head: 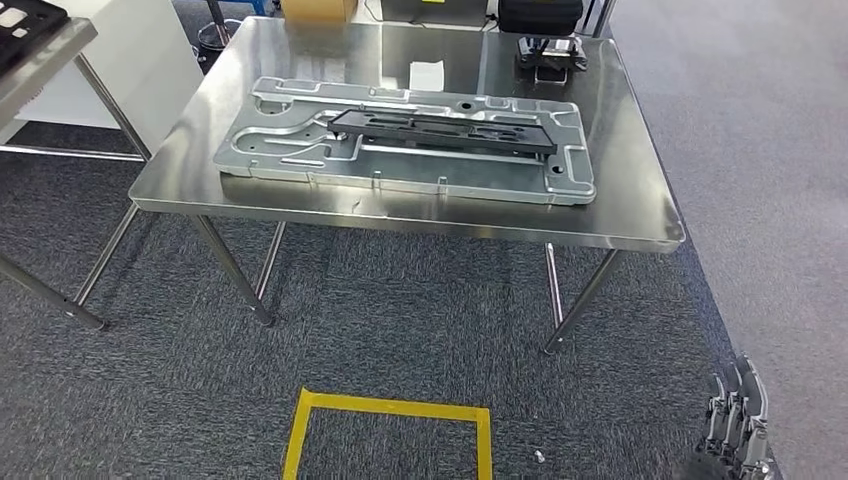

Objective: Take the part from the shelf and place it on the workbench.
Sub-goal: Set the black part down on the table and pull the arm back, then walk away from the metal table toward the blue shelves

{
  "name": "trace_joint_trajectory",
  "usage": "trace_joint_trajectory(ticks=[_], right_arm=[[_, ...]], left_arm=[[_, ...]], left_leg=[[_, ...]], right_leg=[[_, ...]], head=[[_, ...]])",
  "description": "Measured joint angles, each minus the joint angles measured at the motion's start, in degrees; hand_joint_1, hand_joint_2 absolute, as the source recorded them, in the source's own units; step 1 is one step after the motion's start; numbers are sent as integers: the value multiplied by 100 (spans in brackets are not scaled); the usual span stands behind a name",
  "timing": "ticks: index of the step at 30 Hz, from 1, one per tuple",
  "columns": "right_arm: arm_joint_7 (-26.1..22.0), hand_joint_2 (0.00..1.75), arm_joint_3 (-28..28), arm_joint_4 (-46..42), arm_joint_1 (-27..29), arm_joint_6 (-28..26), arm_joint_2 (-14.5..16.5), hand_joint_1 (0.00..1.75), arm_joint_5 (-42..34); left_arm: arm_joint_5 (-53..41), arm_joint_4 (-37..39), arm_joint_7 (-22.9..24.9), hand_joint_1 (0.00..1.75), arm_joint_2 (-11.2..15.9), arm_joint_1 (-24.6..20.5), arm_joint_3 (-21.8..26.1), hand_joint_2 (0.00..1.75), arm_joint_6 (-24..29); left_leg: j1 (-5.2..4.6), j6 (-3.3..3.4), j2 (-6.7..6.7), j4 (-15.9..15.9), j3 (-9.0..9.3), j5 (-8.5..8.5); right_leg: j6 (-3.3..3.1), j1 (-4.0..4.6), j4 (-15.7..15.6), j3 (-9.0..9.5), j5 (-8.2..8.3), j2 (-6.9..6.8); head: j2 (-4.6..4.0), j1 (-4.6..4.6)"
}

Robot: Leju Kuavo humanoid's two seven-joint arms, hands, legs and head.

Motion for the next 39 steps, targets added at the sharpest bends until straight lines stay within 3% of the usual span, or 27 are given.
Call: trace_joint_trajectory(ticks=[2,4,6,8,9,12,13,14,15,16,17,19,21,23,24,25,27,28,29,30,31,33,35,36,38,39], right_arm=[[1,0,-26,15,-3,13,2,0,4],[0,0,-41,17,-15,38,7,0,8],[2,0,-55,19,-22,79,14,0,9],[10,0,-76,21,-23,125,32,0,9],[15,0,-85,22,-24,144,43,0,8],[28,0,-97,41,-24,196,84,0,5],[35,0,-99,51,-24,209,95,0,4],[41,0,-100,60,-26,220,103,0,3],[48,0,-101,68,-28,233,109,0,3],[54,0,-102,75,-28,245,113,0,2],[58,0,-104,79,-30,258,114,0,2],[64,0,-118,84,-39,282,115,0,2],[71,0,-139,84,-49,299,116,0,2],[81,0,-167,86,-48,306,118,0,2],[86,0,-181,88,-45,307,119,0,2],[88,0,-194,90,-44,307,119,0,3],[90,0,-209,97,-43,312,120,0,4],[90,0,-217,103,-43,319,121,0,4],[89,0,-224,111,-42,330,121,0,5],[86,0,-231,118,-40,344,121,0,9],[83,0,-235,121,-39,362,121,0,14],[74,0,-236,118,-38,392,125,0,32],[61,0,-236,108,-40,404,136,0,58],[54,0,-237,105,-30,406,142,0,70],[43,0,-239,109,4,413,155,0,88],[35,0,-241,110,21,420,167,0,93]], left_arm=[[-3,1,-1,0,-7,-3,1,0,-1],[-10,2,0,0,-21,-4,2,0,-3],[-25,2,5,0,-29,-6,5,0,-4],[-43,2,13,0,-30,-4,14,0,-5],[-51,2,16,0,-30,2,19,0,-6],[-53,2,22,0,-19,7,42,0,-4],[-54,2,23,0,-14,4,49,0,-4],[-56,2,23,0,-11,2,52,0,-5],[-58,2,23,0,-11,1,54,0,-5],[-60,2,23,0,-9,0,55,0,-5],[-62,2,23,0,-7,-5,55,0,-5],[-68,1,21,0,1,-20,55,0,-4],[-74,0,16,0,5,-27,57,0,-4],[-81,0,15,0,4,-24,60,0,-4],[-86,0,16,0,3,-23,62,0,-4],[-92,0,15,0,4,-25,63,0,-4],[-110,0,14,0,5,-27,66,0,-4],[-124,0,14,0,5,-26,68,0,-4],[-139,0,14,0,3,-25,69,0,-4],[-155,0,13,0,2,-23,70,0,-4],[-167,0,10,0,2,-23,72,0,-4],[-180,1,0,0,-8,-24,72,0,-5],[-184,3,-17,0,-21,-22,73,0,-6],[-187,4,-25,0,-26,-20,73,0,-7],[-195,4,-36,0,-22,-8,76,0,-9],[-201,4,-38,0,-20,3,77,0,-11]], left_leg=[[-22,-13,-2,27,-149,118],[-33,-54,-6,35,-217,223],[-14,-130,-2,8,-240,337],[7,-205,-12,11,-283,343],[10,-235,-24,100,-327,197],[35,-313,-45,952,-523,-668],[47,-340,-45,1287,-553,-817],[60,-365,-44,1511,-528,-804],[76,-387,-44,1564,-426,-660],[95,-410,-44,1422,-229,-471],[116,-435,-50,1096,48,-386],[111,-418,-79,324,585,-513],[80,-304,-102,5,744,-674],[81,-163,-79,14,631,-576],[82,-103,-59,6,559,-502],[85,-57,-41,-3,469,-421],[74,-11,-23,0,269,-269],[61,-3,-18,4,167,-191],[45,0,-13,8,66,-113],[24,1,-9,11,-31,-35],[1,0,-8,13,-118,40],[-42,-9,-13,16,-255,174],[-65,-42,-14,18,-333,304],[-66,-70,-12,8,-355,370],[-56,-134,-15,-20,-393,469],[-49,-165,-26,23,-427,382]], right_leg=[[-97,35,-647,578,271,-2],[-204,90,-1482,1161,230,-13],[-256,135,-1851,1344,170,-19],[-301,119,-1916,1265,308,-27],[-333,102,-1944,1202,395,-35],[-373,84,-1932,920,619,-53],[-361,80,-1901,807,686,-56],[-345,72,-1858,687,747,-60],[-323,58,-1797,557,800,-62],[-293,40,-1719,421,844,-62],[-258,25,-1625,295,879,-63],[-184,23,-1451,116,932,-62],[-115,40,-1388,58,1008,-61],[-48,29,-1385,12,1057,-53],[-19,16,-1308,-39,933,-44],[6,5,-1129,-111,698,-35],[39,-3,-486,-271,69,-26],[45,-2,-146,-313,-120,-24],[39,0,87,-295,-168,-22],[16,10,154,-191,-85,-20],[-28,25,25,12,72,-17],[-173,98,-735,685,258,-14],[-290,174,-1592,1292,159,-21],[-320,202,-1831,1429,111,-24],[-356,202,-1952,1387,195,-35],[-391,192,-1974,1329,274,-41]], head=[[0,-3],[1,-7],[1,-2],[0,-2],[0,-14],[0,-48],[0,-50],[0,-49],[0,-50],[1,-51],[1,-55],[1,-68],[1,-65],[1,-51],[2,-41],[1,-32],[0,-4],[0,3],[0,9],[1,10],[1,11],[1,9],[1,13],[1,13],[1,13],[0,14]])
